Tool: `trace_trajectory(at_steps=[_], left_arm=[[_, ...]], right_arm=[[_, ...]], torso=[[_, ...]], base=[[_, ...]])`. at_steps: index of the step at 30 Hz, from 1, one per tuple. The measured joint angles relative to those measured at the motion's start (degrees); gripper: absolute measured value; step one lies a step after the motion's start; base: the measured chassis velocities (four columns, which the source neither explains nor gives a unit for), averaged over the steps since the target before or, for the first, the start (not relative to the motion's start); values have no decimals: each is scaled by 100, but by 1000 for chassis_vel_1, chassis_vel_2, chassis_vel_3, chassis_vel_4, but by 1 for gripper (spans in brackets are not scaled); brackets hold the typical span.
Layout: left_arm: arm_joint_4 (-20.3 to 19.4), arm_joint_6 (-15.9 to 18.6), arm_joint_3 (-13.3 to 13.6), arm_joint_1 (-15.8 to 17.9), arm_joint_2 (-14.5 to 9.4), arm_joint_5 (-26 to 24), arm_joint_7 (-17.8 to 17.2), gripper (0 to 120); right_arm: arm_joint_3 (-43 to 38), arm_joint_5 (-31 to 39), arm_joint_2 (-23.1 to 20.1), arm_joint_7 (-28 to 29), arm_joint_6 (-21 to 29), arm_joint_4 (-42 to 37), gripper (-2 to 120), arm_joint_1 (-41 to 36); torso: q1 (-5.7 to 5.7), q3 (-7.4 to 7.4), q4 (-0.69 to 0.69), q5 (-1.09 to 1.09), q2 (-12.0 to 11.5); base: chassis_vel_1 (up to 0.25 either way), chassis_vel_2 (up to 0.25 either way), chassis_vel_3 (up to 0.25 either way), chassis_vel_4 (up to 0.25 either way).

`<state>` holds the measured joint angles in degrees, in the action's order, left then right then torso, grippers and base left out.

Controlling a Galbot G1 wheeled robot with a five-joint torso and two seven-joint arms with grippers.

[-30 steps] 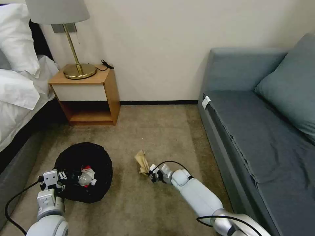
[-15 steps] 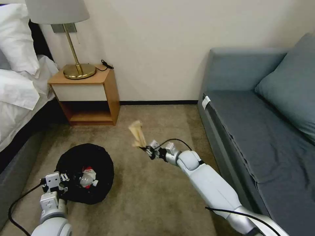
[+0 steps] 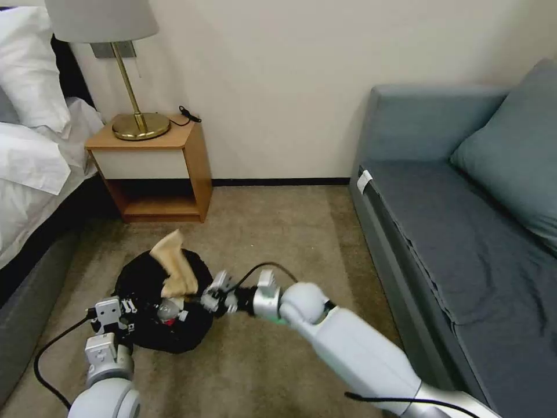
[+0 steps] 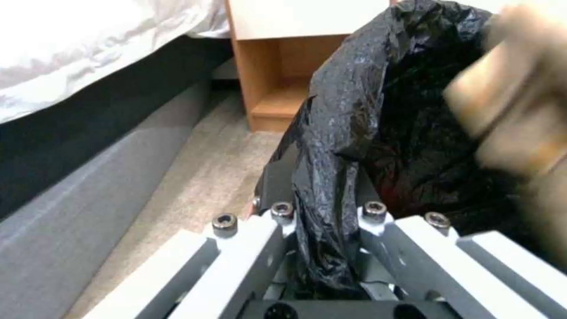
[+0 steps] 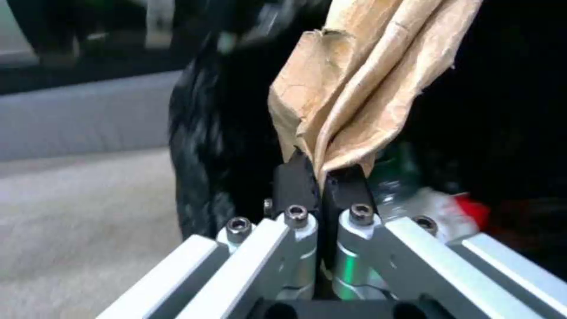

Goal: Pick up the trash bin, then pick up the garbage on the floor and place it into the trash bin.

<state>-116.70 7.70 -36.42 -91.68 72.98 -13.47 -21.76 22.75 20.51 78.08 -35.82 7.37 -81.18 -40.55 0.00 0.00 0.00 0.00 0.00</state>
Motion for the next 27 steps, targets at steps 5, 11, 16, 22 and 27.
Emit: trace_trajectory(at_steps=[5,11,16,22,27], left_arm=[[-6,-74,5,-32,0,-18,70,4],[117,-153,-24,-45,-7,-19,77,4],[192,-169,-24,-4,-4,-19,77,4],[234,-169,-9,71,1,-123,78,4],[362,-154,-73,307,54,-907,-28,4]], right_arm=[[96,-249,120,177,-101,252,3,-14],[87,-360,113,328,-144,288,23,-4],[16,-641,-39,391,-71,137,42,-6],[-254,-747,-150,342,-98,64,62,-35],[-1165,-757,3,539,-176,54,82,-158]], torso=[[0,0,0,0,0],[0,0,0,0,0],[0,0,0,0,0],[0,0,0,0,0],[0,0,0,2,0]], base=[[0,0,0,0],[0,0,0,0],[0,0,0,0],[0,0,0,0],[0,0,0,0]])
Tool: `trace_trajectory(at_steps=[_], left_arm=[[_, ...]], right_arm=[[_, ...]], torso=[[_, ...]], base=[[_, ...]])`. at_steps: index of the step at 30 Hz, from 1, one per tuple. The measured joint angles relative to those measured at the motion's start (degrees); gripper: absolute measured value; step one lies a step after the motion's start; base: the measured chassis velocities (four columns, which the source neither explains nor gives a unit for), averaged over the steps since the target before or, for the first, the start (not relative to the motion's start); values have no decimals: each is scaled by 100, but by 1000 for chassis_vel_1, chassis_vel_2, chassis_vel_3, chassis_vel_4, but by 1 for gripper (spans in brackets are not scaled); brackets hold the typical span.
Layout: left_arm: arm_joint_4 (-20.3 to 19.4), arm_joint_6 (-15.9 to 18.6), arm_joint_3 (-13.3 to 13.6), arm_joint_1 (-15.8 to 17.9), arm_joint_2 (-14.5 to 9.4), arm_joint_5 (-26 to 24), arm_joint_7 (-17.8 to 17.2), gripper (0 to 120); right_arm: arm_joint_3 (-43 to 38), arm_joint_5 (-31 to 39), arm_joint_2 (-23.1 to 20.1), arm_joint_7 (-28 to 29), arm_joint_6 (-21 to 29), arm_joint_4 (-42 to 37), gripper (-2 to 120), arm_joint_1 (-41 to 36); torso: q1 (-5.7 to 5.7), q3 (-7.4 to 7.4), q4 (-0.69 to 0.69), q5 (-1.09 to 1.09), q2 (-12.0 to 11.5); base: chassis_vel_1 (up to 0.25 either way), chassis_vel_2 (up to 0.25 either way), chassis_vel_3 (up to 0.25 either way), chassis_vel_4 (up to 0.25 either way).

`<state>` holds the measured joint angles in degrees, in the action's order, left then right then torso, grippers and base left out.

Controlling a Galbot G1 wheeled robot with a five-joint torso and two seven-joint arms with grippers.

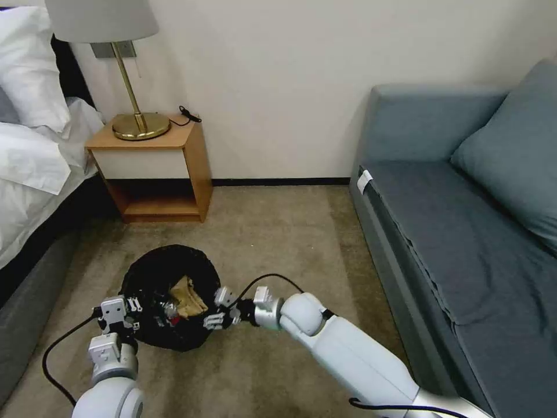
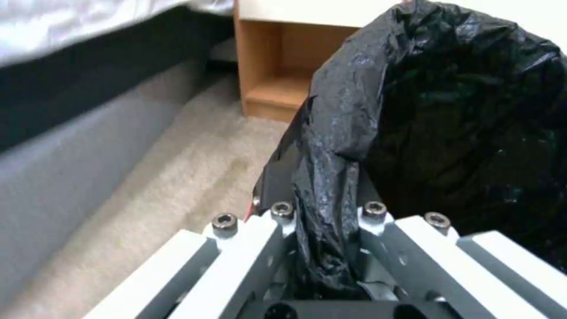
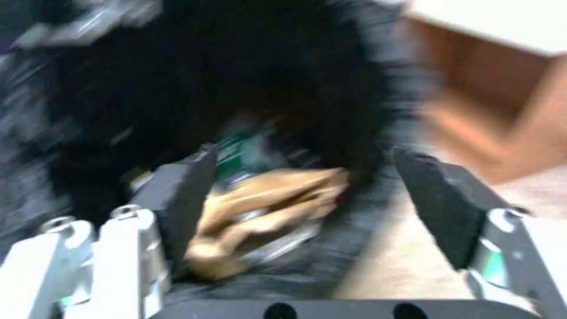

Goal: Pick up the trash bin, then pick up the garbage on the floor and place it into the trash bin.

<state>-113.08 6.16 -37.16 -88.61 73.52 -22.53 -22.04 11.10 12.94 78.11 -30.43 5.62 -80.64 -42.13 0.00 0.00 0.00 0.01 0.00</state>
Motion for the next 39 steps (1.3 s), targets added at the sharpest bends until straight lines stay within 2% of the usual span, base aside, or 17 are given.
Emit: trace_trajectory(at_steps=[3,4,7,8,11,12,13,15,19,21,23,26,28,32,36,37,39], left_arm=[[185,2,-91,285,60,-869,-144,4],[185,2,-91,285,60,-869,-144,4],[411,-30,-202,495,64,-1550,-190,4],[411,-30,-202,495,64,-1550,-190,4],[706,-83,-298,682,55,-2275,-293,4],[706,-83,-298,682,55,-2275,-293,4],[946,-109,-324,796,55,-2581,-390,4],[1450,-151,-348,991,48,-2770,-541,4],[1637,-180,-328,1079,4,-2815,-553,4],[1725,-192,-312,1124,-11,-2822,-537,11],[1824,-203,-266,1245,-30,-2774,-505,23],[1791,-196,-243,1308,-22,-2684,-567,32],[1703,-117,-233,1245,-41,-2349,-704,42],[1587,-11,-247,1125,-83,-2104,-818,52],[1200,21,-351,909,-111,-1646,-944,70],[1200,21,-351,909,-111,-1646,-944,70],[861,-5,-411,779,-81,-1255,-965,82]], right_arm=[[-751,211,42,106,2,-18,95,-1],[-751,211,42,106,2,-18,95,-1],[-1184,314,-26,130,9,-41,99,-26],[-1184,314,-26,130,9,-41,99,-26],[-1444,316,-81,129,10,-68,100,-163],[-1444,316,-81,129,10,-68,100,-163],[-1585,286,-98,126,10,-92,100,-278],[-1824,201,-103,115,0,-117,100,-498],[-1930,176,-98,103,-8,-156,100,-612],[-1987,164,-97,99,-9,-179,100,-673],[-2152,121,-98,92,-16,-239,100,-826],[-2287,114,-116,118,-38,-254,100,-903],[-2450,170,-134,258,-63,-253,100,-943],[-2564,236,-141,389,-83,-234,100,-960],[-2781,266,-149,535,-165,-188,100,-1027],[-2781,266,-149,535,-165,-188,100,-1027],[-2914,347,-157,600,-193,-199,100,-1099]], torso=[[0,0,-1,-1,0],[0,0,-1,-1,0],[0,0,-1,-1,0],[0,0,-1,-1,0],[0,0,0,0,0],[0,0,0,0,0],[0,0,-1,-1,0],[0,0,1,0,0],[0,-1,2,9,1],[0,-2,3,10,1],[0,-2,3,8,1],[0,-1,-1,-2,0],[0,0,-3,-7,0],[0,0,-3,-9,0],[0,0,-1,-3,0],[0,0,-1,-3,0],[0,0,-1,-2,0]], base=[[0,0,0,0],[0,0,0,0],[0,0,0,0],[0,0,0,0],[0,0,0,0],[0,0,0,0],[0,0,0,0],[0,0,0,0],[0,0,0,0],[0,0,0,0],[0,0,0,0],[0,0,0,0],[0,0,0,0],[0,0,0,0],[0,0,0,0],[0,0,0,0],[0,0,0,0]])
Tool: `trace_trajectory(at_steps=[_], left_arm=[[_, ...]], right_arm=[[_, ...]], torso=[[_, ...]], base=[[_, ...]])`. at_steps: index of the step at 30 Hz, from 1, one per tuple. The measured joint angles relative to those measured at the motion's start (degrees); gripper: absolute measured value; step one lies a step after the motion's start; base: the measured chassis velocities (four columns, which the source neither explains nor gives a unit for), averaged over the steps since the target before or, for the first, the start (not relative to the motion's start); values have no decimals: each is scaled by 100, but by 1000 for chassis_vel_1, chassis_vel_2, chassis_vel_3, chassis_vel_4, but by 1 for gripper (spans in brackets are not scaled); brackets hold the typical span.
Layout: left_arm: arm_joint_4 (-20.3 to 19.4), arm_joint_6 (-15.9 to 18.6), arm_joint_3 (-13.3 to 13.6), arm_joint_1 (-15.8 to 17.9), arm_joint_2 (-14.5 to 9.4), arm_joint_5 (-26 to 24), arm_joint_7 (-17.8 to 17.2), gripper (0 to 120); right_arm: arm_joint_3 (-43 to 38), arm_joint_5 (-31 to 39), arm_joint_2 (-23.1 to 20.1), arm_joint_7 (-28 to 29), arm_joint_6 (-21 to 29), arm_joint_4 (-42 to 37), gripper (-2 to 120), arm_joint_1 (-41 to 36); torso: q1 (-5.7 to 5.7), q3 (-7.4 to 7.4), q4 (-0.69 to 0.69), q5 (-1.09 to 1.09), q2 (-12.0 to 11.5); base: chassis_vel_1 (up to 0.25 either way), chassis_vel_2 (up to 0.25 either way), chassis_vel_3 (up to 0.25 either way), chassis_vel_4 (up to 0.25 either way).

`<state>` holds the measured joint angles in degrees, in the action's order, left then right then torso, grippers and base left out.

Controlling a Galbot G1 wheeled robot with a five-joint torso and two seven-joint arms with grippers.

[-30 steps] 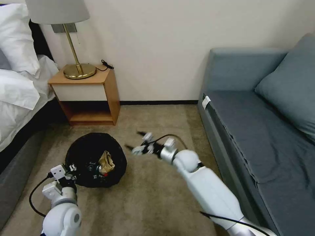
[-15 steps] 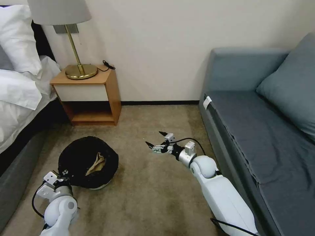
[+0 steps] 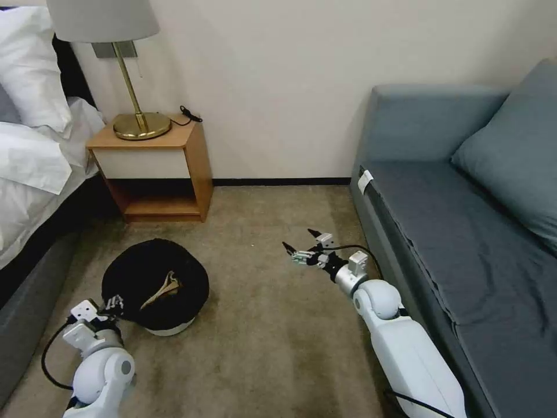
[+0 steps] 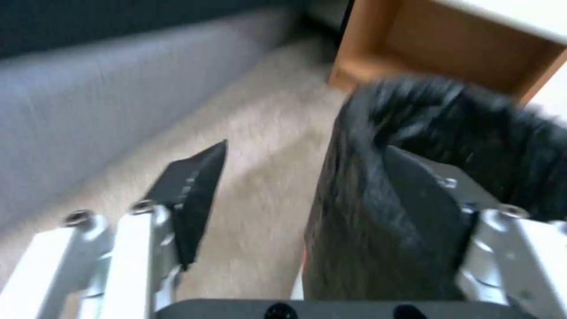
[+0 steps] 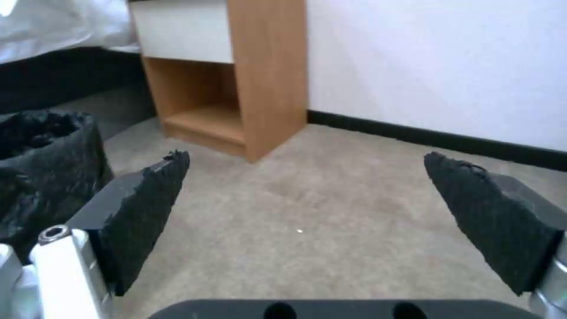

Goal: Pick up the trash bin, then pick up the garbage on the floor and place it into the trash bin.

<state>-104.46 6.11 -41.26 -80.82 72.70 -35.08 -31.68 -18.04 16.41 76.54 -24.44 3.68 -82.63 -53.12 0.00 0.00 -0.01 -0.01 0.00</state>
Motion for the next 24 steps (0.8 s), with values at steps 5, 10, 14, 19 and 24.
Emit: trace_trajectory(at_steps=[5,10,14,19,24], left_arm=[[-548,-24,-35,-155,12,487,27,98],[-871,-154,16,-303,-78,1143,311,100],[-1019,-519,197,-466,-347,2238,1001,100],[-977,-880,383,-424,-556,2672,1610,100],[-772,-1221,733,-229,-636,2616,2281,100]], right_arm=[[-185,286,-76,133,-4,-91,100,-77],[-408,645,-122,393,-4,-203,100,-197],[-619,1081,-118,756,33,-302,100,-361],[-765,1384,-45,1029,65,-392,100,-466],[-868,1581,167,1232,73,-379,100,-541]], torso=[[0,0,0,2,0],[0,0,1,1,0],[0,0,1,2,0],[0,0,0,2,0],[0,0,0,0,0]], base=[[0,0,0,0],[0,0,0,0],[0,0,0,0],[0,0,0,0],[0,0,0,0]])
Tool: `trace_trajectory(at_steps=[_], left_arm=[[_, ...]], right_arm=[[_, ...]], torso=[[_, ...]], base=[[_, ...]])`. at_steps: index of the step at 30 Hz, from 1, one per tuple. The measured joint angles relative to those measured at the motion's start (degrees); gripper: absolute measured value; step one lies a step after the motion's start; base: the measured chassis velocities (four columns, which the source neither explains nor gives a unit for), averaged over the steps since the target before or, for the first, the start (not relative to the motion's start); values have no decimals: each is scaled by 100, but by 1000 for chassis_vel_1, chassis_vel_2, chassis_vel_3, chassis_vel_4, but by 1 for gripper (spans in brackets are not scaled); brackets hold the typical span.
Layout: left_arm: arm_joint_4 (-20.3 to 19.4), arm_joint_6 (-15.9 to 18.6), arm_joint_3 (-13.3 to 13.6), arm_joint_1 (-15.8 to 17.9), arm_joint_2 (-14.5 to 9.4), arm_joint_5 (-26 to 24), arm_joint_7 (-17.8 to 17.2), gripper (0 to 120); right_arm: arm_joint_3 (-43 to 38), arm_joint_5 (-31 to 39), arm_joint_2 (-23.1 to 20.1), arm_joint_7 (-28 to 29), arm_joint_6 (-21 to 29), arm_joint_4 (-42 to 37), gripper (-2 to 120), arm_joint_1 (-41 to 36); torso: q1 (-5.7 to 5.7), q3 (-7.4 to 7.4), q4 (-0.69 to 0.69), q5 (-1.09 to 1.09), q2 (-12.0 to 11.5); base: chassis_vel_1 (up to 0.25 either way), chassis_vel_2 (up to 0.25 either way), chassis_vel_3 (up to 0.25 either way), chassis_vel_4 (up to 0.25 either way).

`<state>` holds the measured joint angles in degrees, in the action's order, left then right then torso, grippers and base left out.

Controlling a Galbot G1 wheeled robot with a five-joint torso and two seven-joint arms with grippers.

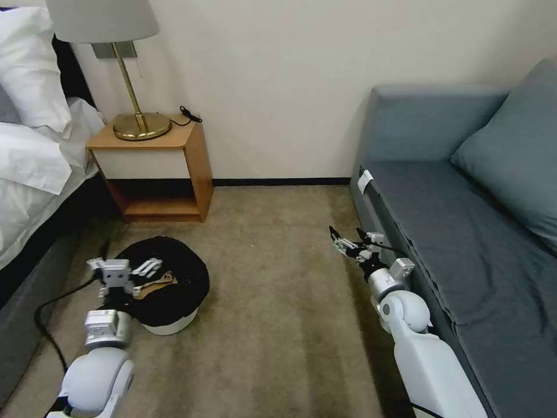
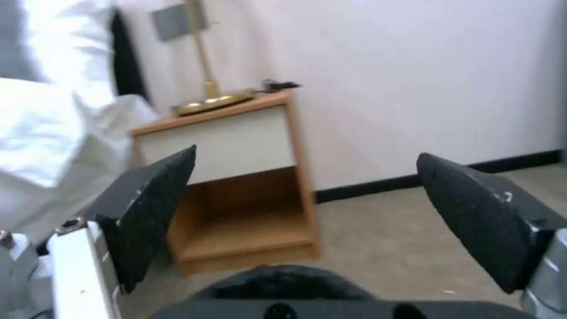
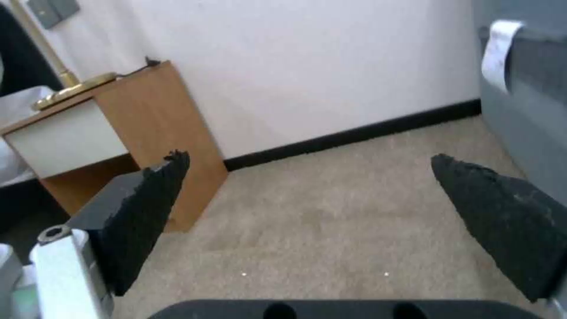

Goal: Pick up the trash bin, then pick up the garbage on the floor and place it into the trash bin.

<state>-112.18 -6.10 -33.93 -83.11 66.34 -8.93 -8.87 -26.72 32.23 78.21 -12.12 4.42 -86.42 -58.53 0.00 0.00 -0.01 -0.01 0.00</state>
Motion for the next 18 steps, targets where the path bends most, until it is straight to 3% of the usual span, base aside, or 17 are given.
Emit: trace_trajectory(at_steps=[9,18], left_arm=[[352,-242,296,123,-22,-313,250,100],[454,-237,334,199,-16,-346,249,100]], right_arm=[[-109,-38,462,-13,-113,410,100,213],[-156,-46,577,-56,-124,524,100,312]], torso=[[0,0,1,1,0],[0,0,1,1,0]], base=[[0,0,0,0],[0,0,0,0]])
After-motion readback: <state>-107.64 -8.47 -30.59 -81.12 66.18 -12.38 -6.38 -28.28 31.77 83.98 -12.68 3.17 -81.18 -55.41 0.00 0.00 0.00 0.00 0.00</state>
